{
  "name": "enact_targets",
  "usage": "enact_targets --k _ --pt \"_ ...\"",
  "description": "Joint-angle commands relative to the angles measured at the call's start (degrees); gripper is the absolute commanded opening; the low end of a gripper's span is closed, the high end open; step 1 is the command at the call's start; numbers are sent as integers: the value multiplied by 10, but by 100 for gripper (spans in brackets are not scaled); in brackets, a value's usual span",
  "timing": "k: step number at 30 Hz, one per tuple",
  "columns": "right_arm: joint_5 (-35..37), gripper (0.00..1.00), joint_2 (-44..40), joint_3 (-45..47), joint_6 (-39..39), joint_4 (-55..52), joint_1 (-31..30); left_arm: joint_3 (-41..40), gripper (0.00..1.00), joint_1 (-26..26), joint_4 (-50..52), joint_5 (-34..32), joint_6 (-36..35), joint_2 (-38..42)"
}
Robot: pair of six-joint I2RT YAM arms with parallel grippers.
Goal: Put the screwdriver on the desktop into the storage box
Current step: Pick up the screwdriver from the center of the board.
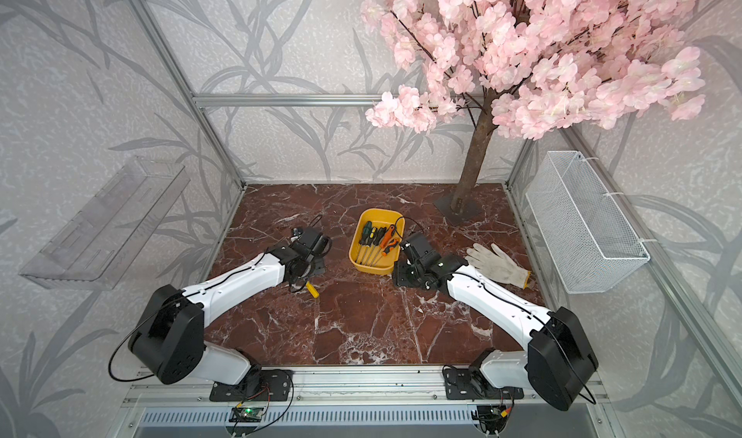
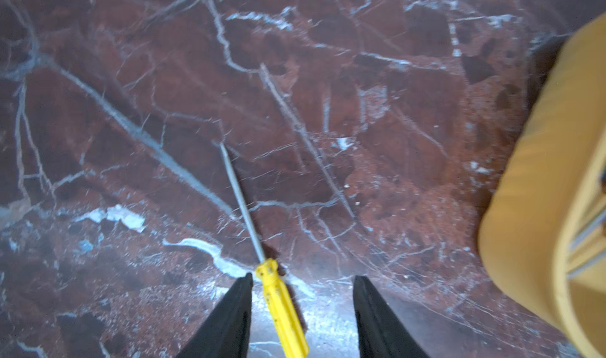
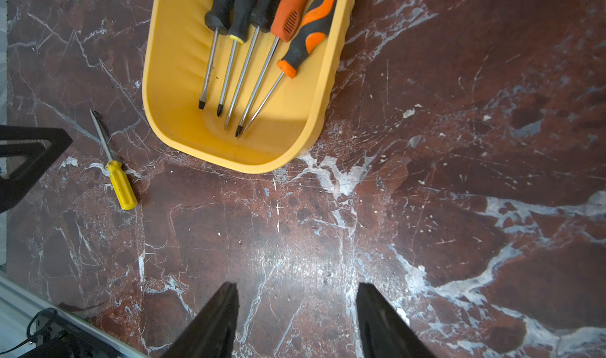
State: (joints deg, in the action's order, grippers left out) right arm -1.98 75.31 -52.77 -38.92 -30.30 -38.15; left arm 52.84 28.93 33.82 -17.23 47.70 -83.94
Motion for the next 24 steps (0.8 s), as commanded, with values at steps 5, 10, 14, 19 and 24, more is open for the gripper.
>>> enact_targets --k 5,10,14,19,24 --pt "6 62 -6 -7 4 3 -7 -61 48 -62 -4 38 48 21" --pt "6 62 -10 2 -3 7 -7 -85 47 -93 -55 78 40 10" --pt "9 62 -12 4 -7 7 -7 -79 45 -104 -77 89 31 -11" --pt "15 61 -15 6 -8 5 -7 -75 45 -106 -92 91 27 -28" --pt "16 62 -12 5 -11 5 -7 -71 44 -112 -102 88 19 -52"
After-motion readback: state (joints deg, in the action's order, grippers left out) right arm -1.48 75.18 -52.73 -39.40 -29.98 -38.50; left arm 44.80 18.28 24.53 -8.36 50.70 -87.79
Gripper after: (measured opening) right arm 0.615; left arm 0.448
